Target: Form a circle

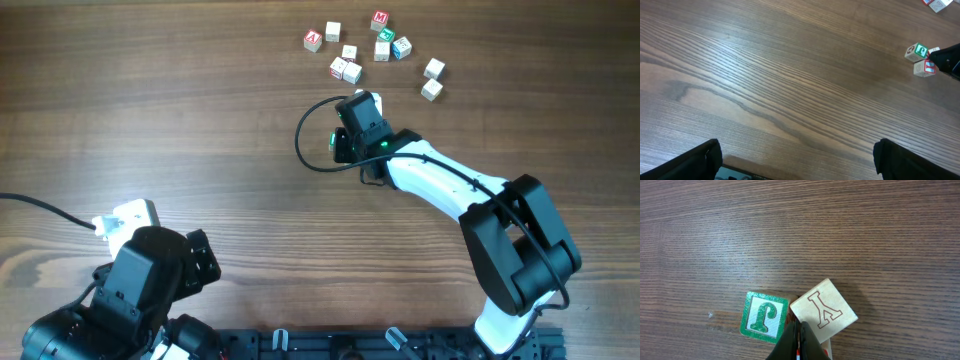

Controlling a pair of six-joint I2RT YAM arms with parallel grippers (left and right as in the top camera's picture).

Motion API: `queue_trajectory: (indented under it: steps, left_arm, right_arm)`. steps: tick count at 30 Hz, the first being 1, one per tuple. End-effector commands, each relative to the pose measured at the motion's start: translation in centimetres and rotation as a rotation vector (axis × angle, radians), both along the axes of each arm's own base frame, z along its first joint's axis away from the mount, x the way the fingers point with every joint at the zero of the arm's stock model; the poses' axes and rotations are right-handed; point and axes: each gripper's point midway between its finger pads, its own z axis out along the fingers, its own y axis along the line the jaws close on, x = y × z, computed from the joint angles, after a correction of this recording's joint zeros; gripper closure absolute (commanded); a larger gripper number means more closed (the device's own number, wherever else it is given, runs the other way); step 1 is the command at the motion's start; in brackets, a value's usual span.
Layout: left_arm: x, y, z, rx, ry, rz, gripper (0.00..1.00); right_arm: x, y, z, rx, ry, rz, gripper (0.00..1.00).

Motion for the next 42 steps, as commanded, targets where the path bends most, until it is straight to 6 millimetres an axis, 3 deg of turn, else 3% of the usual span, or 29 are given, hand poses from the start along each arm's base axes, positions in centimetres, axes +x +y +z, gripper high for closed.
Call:
queue_trajectory:
  steps: [1,42]
  left_arm:
    - [-0.02,0.0,-0.16,-0.005,0.005,0.011,0.0]
    - [-0.02,0.0,-0.16,-0.005,0.005,0.011,0.0]
  right_arm:
    - [0.35,-0.49,-0.62,-0.023,0.0,-0.024,0.95]
    - [0.3,-0.82,-0.71,-0.039,0.001,-0.032,0.95]
